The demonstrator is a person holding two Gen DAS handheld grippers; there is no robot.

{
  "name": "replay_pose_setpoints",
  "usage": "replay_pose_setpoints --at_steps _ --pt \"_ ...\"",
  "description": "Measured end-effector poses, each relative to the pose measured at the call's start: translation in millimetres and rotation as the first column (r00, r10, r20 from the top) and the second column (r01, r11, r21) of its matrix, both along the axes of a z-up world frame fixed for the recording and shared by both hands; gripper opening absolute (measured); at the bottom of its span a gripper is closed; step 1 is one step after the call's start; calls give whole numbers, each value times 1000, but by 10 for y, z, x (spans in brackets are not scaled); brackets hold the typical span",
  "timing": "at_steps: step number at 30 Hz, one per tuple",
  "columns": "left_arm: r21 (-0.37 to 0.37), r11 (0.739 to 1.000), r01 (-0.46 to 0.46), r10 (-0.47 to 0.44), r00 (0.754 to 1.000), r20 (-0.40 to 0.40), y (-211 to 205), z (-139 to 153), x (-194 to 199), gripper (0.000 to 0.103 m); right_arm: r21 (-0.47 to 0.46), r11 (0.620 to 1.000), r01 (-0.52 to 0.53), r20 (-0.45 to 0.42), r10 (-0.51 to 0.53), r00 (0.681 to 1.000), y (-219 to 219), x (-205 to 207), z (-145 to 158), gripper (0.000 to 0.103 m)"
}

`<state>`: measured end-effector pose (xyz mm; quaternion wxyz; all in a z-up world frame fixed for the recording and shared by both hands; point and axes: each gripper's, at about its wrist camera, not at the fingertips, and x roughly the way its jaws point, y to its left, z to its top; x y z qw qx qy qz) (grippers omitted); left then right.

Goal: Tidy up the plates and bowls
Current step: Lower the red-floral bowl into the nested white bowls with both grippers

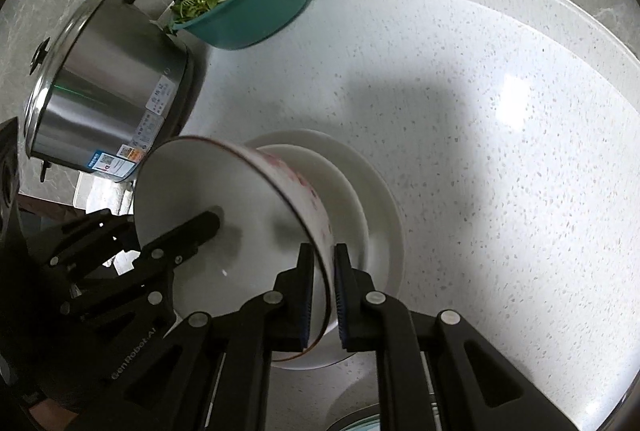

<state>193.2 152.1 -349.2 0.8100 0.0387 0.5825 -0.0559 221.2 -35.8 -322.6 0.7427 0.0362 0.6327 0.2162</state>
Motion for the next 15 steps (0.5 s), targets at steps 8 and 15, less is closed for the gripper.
replay_pose_setpoints --at_steps 8,15 --pt "19 1000 0 -1 999 44 -9 22 28 14 0 1000 15 -29 -15 999 -15 133 -46 8" --pt "2 1000 -17 17 998 58 25 -18 11 14 -63 998 -24 -31 23 999 56 170 -24 10"
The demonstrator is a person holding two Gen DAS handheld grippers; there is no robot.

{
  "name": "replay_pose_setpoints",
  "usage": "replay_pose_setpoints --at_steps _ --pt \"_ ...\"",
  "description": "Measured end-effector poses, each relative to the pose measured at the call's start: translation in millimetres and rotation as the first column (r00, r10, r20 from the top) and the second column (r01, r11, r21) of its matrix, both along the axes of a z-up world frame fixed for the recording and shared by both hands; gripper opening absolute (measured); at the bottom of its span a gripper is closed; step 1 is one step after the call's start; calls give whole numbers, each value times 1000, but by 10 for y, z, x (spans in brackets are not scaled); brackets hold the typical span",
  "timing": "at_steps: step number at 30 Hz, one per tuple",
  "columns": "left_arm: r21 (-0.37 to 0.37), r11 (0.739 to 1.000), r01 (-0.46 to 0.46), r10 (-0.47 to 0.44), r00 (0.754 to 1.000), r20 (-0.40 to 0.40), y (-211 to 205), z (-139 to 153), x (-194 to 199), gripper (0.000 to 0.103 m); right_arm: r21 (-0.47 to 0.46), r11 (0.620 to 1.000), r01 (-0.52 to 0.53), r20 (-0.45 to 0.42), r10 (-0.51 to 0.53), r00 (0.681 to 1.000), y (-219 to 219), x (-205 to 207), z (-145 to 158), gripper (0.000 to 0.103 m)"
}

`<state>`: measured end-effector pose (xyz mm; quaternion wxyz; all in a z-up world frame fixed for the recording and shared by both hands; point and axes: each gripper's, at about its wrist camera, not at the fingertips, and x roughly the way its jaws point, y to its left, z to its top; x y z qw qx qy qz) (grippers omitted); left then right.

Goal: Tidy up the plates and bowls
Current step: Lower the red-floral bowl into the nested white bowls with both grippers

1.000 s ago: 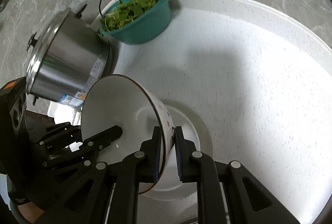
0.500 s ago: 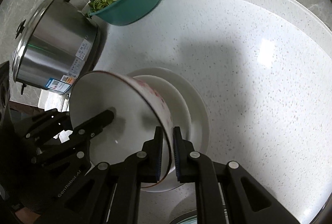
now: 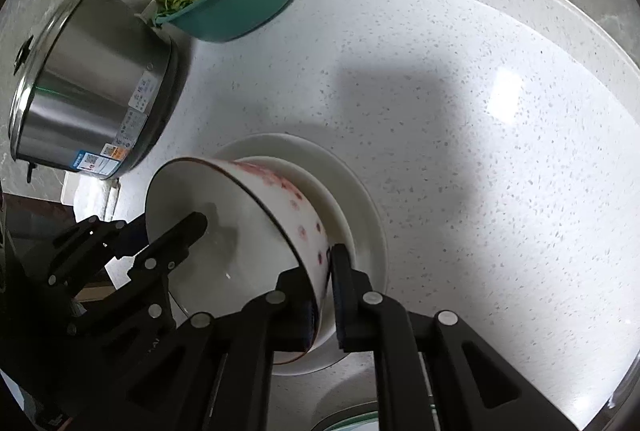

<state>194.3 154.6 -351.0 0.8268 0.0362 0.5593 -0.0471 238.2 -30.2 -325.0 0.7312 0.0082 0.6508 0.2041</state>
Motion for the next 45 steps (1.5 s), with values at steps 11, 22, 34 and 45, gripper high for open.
replay_pose_setpoints --at_steps 11,22,34,45 --pt "-108 992 -67 69 997 17 143 -32 -45 15 -153 982 -106 118 125 985 243 -107 30 11" --pt "-229 963 -138 153 987 47 387 40 -119 28 -129 983 -128 112 143 983 279 -141 70 33" --pt "-365 905 -218 246 969 30 705 -39 -308 52 -177 966 -191 197 225 954 370 -292 140 51" --pt "-420 877 -232 264 964 18 866 -65 -399 61 44 995 -94 140 87 986 58 -189 113 53"
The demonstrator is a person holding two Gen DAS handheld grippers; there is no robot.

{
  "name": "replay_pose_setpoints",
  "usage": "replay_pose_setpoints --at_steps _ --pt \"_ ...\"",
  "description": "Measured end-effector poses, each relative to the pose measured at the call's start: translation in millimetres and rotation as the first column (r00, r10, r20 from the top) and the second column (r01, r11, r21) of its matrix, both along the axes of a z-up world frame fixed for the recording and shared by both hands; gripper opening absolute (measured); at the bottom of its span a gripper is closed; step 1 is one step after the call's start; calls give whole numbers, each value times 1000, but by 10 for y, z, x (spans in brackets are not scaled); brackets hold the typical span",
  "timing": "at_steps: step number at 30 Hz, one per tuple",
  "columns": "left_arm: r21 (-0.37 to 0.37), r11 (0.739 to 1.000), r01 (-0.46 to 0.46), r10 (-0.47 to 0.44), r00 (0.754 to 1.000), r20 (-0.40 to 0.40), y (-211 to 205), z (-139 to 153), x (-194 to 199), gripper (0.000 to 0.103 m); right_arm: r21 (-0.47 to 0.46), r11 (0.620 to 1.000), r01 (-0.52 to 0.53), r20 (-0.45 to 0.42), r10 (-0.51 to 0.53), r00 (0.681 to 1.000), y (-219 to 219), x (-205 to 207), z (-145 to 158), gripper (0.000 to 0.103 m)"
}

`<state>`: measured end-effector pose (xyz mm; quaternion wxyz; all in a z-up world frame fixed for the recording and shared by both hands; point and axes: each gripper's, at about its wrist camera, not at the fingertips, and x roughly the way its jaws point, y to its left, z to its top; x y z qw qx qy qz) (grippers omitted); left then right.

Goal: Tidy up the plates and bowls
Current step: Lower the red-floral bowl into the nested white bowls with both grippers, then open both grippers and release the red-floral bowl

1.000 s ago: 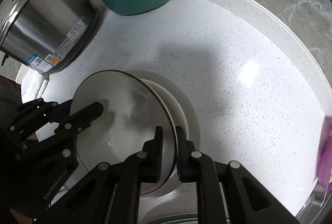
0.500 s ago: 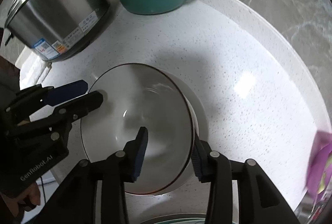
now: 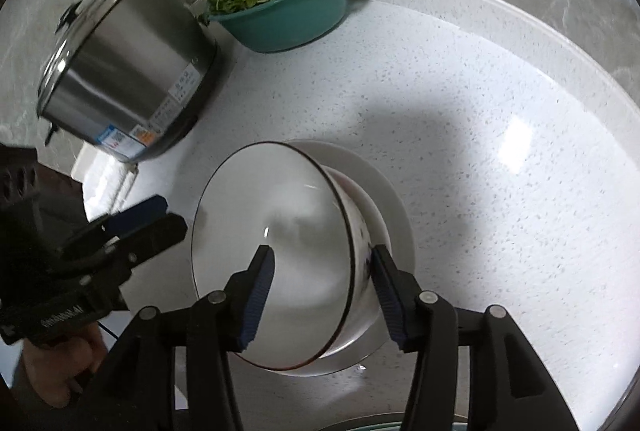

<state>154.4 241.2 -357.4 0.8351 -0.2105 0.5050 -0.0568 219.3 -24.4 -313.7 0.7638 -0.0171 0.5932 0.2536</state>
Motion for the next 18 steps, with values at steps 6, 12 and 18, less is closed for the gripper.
replay_pose_setpoints --at_steps 6,12,18 --pt "-15 1000 14 -15 1000 -17 -52 -90 21 61 9 1000 -1 8 1 1000 0 -14 -41 53" --pt "-23 1000 19 -20 999 -25 -104 -142 72 61 104 989 104 -121 -92 988 -189 58 -111 55" --pt "-18 999 41 -42 999 -26 -130 -149 91 61 -128 992 -17 37 22 999 69 -184 -61 56"
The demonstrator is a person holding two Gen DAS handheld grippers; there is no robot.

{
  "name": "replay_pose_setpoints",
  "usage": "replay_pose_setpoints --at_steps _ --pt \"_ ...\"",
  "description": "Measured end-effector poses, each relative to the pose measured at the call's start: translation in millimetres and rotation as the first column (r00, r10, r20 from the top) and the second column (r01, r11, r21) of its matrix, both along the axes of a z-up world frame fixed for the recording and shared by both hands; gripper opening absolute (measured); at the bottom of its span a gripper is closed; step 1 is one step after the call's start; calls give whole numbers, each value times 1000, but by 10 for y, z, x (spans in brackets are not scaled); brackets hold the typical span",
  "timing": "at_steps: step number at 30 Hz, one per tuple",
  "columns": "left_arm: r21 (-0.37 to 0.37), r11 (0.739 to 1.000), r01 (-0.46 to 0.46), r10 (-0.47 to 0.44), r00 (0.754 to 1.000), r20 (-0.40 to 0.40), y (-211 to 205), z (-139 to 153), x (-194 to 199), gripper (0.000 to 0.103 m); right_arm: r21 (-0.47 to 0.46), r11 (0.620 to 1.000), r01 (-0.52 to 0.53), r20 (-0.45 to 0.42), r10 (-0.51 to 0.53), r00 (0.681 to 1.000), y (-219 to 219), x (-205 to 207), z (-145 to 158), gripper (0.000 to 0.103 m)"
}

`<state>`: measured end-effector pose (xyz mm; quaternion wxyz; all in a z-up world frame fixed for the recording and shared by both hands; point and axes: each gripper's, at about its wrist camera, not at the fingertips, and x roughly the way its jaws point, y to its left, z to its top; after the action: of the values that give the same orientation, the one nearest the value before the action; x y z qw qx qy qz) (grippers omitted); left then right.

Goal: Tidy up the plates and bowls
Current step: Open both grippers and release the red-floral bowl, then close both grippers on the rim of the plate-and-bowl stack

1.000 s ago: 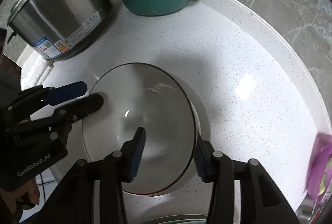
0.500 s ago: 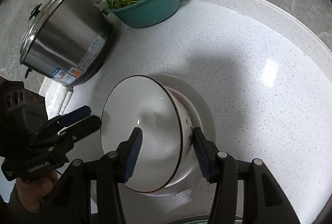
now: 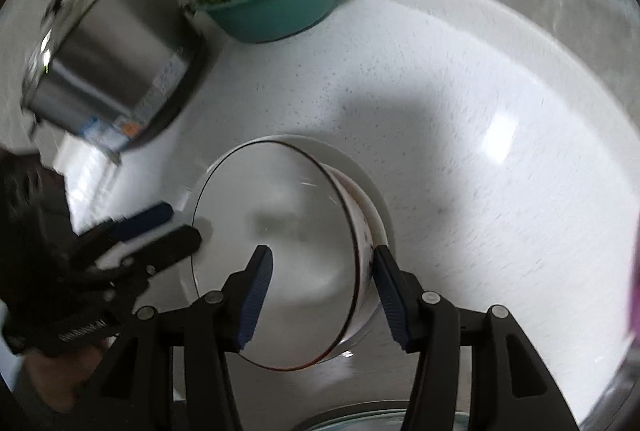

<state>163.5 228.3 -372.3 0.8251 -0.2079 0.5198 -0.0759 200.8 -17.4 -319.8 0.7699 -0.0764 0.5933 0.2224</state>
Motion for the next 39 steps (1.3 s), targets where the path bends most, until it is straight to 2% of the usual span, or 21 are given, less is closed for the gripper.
replay_pose_setpoints --at_steps 3,4,7,9,12,15,17,19,20,21,25,28,33,36,39 --pt "-4 1000 27 -27 1000 -3 -14 -18 -12 62 -84 995 -52 47 56 997 91 -59 -5 60" --pt "-10 999 34 -34 999 8 -11 -9 -27 66 -87 995 -58 50 63 997 88 -62 5 60" --pt "-3 998 59 -59 998 15 -22 17 -47 67 -78 995 -68 48 72 996 94 -55 47 61" --pt "-16 997 71 -71 997 28 11 51 -57 67 -44 997 -57 23 58 998 53 -11 63 63" --pt "-21 996 87 -86 995 51 115 128 -75 67 96 995 8 -43 -4 999 -127 140 141 63" --pt "0 997 82 -82 996 45 218 152 -83 67 219 971 98 -36 -92 995 -505 198 288 63" --pt "28 996 83 -84 996 23 260 118 -71 67 198 971 136 -5 -137 990 -696 214 308 63" --pt "66 992 107 -107 994 -12 241 57 -30 67 164 973 161 -33 -157 987 -862 237 182 61" --pt "74 989 125 -123 992 -31 214 18 -5 67 148 975 165 -53 -159 986 -907 232 111 55" --pt "76 988 134 -132 990 -40 199 -7 2 67 134 978 162 -64 -155 986 -923 209 49 51" --pt "94 975 200 -192 977 -91 39 -147 55 67 125 981 148 -123 -133 983 -906 119 -171 47" --pt "119 969 217 -203 972 -118 -50 -222 111 67 110 986 129 -150 -111 982 -841 98 -283 44" --pt "155 968 198 -179 976 -127 -75 -268 238 67 104 985 141 -148 -125 981 -790 148 -316 39" --pt "162 969 185 -166 978 -124 -28 -277 292 67 90 988 123 -121 -112 986 -777 121 -181 39" --pt "166 969 186 -164 977 -137 -31 -343 328 67 135 985 109 -141 -90 986 -820 66 -137 40"
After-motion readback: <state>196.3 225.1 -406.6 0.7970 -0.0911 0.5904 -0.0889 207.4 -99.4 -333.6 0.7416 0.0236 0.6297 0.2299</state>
